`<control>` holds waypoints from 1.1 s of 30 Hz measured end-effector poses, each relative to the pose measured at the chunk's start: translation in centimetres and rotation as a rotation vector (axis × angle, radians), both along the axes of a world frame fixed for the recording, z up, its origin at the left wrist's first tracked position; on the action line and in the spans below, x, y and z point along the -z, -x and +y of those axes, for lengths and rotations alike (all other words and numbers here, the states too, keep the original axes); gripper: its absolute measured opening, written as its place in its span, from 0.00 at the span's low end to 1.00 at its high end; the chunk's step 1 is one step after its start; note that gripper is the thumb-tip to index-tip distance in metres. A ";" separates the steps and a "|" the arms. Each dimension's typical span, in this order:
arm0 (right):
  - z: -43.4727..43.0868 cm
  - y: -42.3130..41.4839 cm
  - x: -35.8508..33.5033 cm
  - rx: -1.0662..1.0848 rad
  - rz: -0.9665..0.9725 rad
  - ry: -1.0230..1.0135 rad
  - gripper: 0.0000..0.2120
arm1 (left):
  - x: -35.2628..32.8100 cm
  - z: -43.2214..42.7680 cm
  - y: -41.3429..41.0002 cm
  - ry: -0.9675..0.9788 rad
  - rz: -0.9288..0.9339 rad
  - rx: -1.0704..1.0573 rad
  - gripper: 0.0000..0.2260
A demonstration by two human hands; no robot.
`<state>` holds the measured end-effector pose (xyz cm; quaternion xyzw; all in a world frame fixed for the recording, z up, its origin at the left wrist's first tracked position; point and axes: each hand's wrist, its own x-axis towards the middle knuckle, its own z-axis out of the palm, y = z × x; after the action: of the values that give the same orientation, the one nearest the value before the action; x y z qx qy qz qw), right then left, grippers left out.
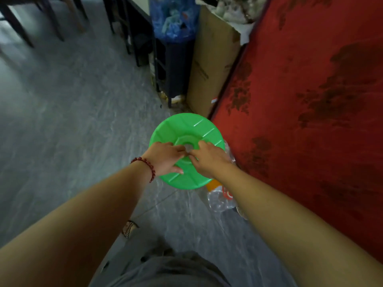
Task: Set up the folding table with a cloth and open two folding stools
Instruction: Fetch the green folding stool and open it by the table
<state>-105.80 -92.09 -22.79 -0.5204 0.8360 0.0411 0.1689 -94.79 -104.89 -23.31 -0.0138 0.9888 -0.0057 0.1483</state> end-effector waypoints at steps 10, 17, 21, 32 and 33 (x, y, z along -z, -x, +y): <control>-22.9 -9.0 -0.4 -0.245 -0.023 0.014 0.18 | -1.2 -19.8 -11.3 0.037 -0.072 -0.260 0.29; -34.4 -14.2 -0.1 -0.457 -0.035 -0.001 0.19 | -1.1 -28.8 -18.4 0.032 -0.079 -0.440 0.27; -40.0 -15.4 0.3 -0.537 -0.042 -0.003 0.20 | -0.5 -33.3 -20.1 0.030 -0.084 -0.506 0.27; -61.2 -14.5 1.8 -0.669 -0.063 -0.032 0.23 | -0.3 -52.5 -19.7 0.060 -0.140 -0.588 0.26; -63.3 -14.1 1.5 -0.674 -0.071 -0.027 0.23 | -0.9 -54.8 -19.3 0.069 -0.140 -0.581 0.26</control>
<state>-91.67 -155.43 -24.26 -0.7662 0.6101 0.0874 0.1818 -75.46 -159.69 -22.44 -0.3010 0.9300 0.0024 0.2107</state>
